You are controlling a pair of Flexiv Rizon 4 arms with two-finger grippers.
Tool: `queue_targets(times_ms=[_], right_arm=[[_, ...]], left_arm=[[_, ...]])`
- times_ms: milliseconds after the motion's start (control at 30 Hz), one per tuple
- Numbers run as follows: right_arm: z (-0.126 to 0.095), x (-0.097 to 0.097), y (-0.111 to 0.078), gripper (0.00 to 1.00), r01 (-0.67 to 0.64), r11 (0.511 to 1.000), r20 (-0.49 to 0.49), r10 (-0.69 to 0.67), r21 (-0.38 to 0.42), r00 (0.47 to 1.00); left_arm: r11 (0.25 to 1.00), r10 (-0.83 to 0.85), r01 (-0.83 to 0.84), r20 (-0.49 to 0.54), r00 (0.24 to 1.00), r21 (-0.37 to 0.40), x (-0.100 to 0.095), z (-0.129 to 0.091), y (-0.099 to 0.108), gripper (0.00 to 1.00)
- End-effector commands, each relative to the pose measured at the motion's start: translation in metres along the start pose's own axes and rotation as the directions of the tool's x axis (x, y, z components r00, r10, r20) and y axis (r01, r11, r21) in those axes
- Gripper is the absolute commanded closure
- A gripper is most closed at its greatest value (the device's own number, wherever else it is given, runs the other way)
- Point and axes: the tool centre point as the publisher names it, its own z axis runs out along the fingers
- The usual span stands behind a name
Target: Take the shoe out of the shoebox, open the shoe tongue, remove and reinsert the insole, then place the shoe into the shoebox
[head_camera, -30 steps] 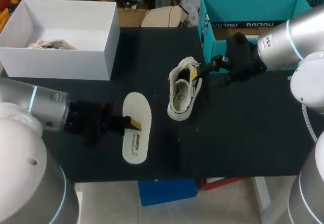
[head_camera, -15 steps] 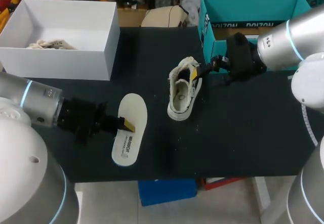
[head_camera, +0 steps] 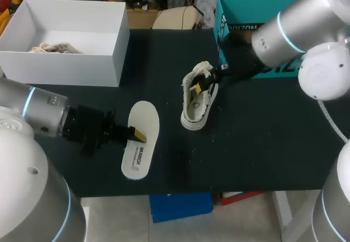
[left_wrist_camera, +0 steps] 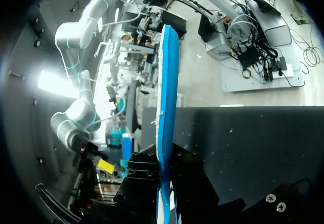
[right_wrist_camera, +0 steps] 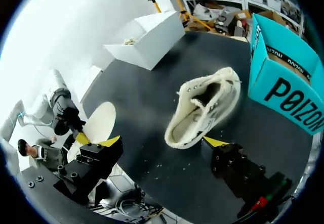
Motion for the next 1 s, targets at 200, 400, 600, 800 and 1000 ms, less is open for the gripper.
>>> queue_targets(times_ms=[200,400,600,800,1000], right_arm=[[0.016,0.005,0.017,0.0,0.181,0.974,0.126,-0.198,0.133,0.972],[0.016,0.005,0.017,0.0,0.181,0.974,0.126,-0.198,0.133,0.972],[0.026,0.002,0.019,0.0,0.275,0.939,0.192,-0.314,0.206,0.93],[0.032,-0.005,0.026,0.0,0.354,0.901,0.287,-0.418,0.249,0.862],[0.037,-0.006,0.031,0.0,0.425,0.857,0.349,-0.509,0.291,0.787]], left_arm=[[1.0,0.0,0.0,-0.005,1.0,0.0,-0.001,0.0,-0.001,1.0],[1.0,0.0,0.0,-0.005,1.0,0.0,-0.001,0.0,-0.001,1.0],[1.0,0.0,0.0,-0.005,1.0,0.0,-0.001,0.0,-0.001,1.0],[1.0,0.0,0.0,-0.005,1.0,0.0,-0.001,0.0,-0.001,1.0],[1.0,0.0,0.0,-0.005,1.0,0.0,-0.001,0.0,-0.001,1.0]])
